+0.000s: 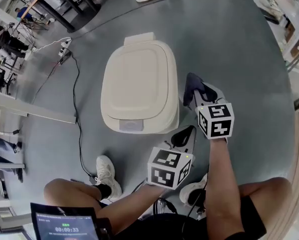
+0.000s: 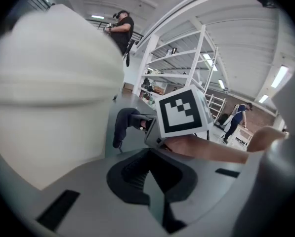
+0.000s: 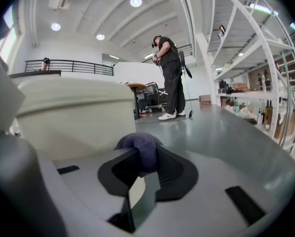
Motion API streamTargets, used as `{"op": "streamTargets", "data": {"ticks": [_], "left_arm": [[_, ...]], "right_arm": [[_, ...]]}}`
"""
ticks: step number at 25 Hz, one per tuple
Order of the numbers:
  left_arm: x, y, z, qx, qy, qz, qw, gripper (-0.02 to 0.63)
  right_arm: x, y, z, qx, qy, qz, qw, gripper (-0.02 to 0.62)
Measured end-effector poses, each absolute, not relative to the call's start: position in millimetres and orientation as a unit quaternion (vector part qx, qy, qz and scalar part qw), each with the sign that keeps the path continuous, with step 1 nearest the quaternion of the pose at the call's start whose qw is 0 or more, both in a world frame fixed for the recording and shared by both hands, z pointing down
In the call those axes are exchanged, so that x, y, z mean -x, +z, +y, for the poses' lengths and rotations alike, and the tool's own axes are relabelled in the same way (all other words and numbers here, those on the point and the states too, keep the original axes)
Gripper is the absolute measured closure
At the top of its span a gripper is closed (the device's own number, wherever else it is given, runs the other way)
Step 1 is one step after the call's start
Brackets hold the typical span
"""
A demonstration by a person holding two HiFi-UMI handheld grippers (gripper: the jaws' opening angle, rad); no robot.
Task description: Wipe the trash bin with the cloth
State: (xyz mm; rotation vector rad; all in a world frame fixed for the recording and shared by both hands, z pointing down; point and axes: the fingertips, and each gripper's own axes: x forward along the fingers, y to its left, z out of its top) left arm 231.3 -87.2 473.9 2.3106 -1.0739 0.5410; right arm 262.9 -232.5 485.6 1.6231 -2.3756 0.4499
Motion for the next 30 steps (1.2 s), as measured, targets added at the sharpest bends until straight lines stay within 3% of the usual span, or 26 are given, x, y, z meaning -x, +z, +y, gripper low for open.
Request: {"op": "streamTargets", "data": {"ticks": [7,12,19,30], "left_arm": [[-213,354,-70,-0.895,0.122,-0.376,0.207,0.609],[-138,283,-79,-0.920,0.083,-0.353,0.148,0.609],[-23,228,-98,-0.929,0.079,-0.353,0.078,0.609],[142,263,-130,-0.903,0.082,-0.410,0.100,0.609]], "right_arm": [[-258,292,-207,-0.581,0.015,-0.808,0.097,0.529],[-191,220,-198,-0.579,-0.047,-0.805,0.119,0.529],[-101,201,-154,-0.600,-0.067,-0.790,0.103,0.529],[40,233,-113,-0.590,-0.056,-0.795,0.131,0.529]]}}
